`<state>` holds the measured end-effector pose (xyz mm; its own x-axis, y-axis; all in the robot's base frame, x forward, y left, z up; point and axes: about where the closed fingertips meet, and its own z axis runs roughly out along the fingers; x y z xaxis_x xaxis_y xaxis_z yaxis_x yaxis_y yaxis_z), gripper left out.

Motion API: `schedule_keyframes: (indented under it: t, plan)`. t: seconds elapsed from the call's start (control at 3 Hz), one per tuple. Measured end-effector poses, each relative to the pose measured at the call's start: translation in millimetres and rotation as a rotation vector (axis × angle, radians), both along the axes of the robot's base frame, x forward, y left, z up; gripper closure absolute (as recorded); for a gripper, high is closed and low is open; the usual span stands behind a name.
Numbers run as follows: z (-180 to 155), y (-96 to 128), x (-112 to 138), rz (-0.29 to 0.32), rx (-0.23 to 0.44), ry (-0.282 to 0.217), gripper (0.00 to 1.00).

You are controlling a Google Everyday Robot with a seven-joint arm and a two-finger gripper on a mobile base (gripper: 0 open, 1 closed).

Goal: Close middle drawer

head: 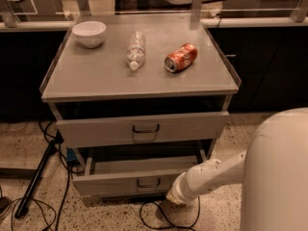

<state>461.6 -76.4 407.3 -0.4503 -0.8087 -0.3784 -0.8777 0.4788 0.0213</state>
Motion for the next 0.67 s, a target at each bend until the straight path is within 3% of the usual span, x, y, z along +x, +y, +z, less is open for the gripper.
schedule_keyframes:
  t: [0.33, 0.67]
  plan:
    - [0.4, 10.7, 23.1, 0.011, -0.002, -0.051, 1.00]
    - [-0.5, 24.9, 41.4, 0.045, 0.005, -0.078, 0.84]
